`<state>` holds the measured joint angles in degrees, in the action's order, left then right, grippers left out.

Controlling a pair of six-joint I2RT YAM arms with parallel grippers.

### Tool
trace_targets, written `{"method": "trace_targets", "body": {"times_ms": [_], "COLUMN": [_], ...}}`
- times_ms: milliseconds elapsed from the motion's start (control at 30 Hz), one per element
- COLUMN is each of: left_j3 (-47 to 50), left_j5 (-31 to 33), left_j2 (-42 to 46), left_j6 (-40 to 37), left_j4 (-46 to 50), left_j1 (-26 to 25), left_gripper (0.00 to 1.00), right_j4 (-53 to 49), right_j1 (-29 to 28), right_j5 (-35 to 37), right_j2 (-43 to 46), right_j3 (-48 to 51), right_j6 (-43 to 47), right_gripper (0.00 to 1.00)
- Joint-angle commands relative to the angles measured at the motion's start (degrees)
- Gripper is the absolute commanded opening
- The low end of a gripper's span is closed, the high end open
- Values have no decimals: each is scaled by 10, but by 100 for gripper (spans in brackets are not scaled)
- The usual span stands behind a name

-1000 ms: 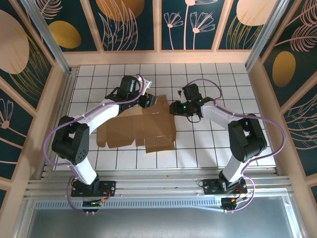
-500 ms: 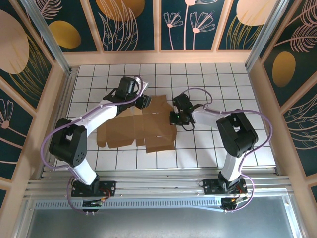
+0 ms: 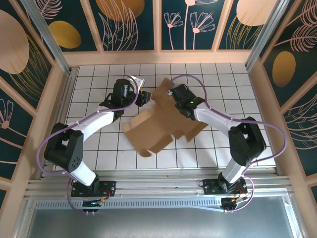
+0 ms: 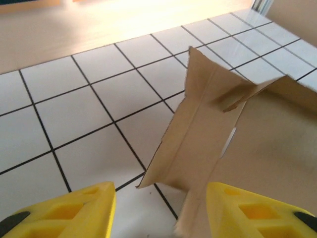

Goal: Fold the paper box

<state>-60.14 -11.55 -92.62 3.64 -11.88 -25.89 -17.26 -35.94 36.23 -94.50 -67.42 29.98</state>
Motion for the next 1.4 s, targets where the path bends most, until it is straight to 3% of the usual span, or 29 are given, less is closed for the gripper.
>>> {"method": "trace_targets", "body": {"times_ms": [0, 200, 267, 500, 767, 1000, 1133, 1233, 1333, 1367], "left_j3": [25, 70, 70, 47, -103, -235, -271, -282, -307, -321], "left_j5": [-38, -131, -160, -256, -298, -295, -333, -347, -357, -360], "left_j2": [9, -5, -22, -128, -240, -342, -371, -382, -399, -407], "left_j6": [-13, -31, -33, -68, -159, -146, -143, -128, -106, -102], "left_j4": [-98, -210, -234, -340, -257, -207, -181, -184, -182, -172], "left_j1": [4, 5, 5, 5, -6, -15, -20, -23, -26, -26], "left_gripper": [51, 53, 53, 54, 63, 74, 68, 58, 42, 33], "right_j4": [106, 308, 358, 407, 378, 373, 370, 375, 380, 380], "right_j1": [11, 28, 30, 18, 15, 14, 14, 13, 11, 10], "right_j5": [119, 117, 114, 116, 107, 106, 107, 109, 109, 109], "right_j2": [49, 111, 116, 113, 110, 108, 110, 111, 108, 106], "right_j3": [32, 93, 120, 205, 219, 227, 229, 229, 231, 230], "right_j6": [282, 533, 564, 498, 420, 404, 402, 401, 397, 394], "right_gripper": [0, 0, 0, 0, 0, 0, 0, 0, 0, 0]}}
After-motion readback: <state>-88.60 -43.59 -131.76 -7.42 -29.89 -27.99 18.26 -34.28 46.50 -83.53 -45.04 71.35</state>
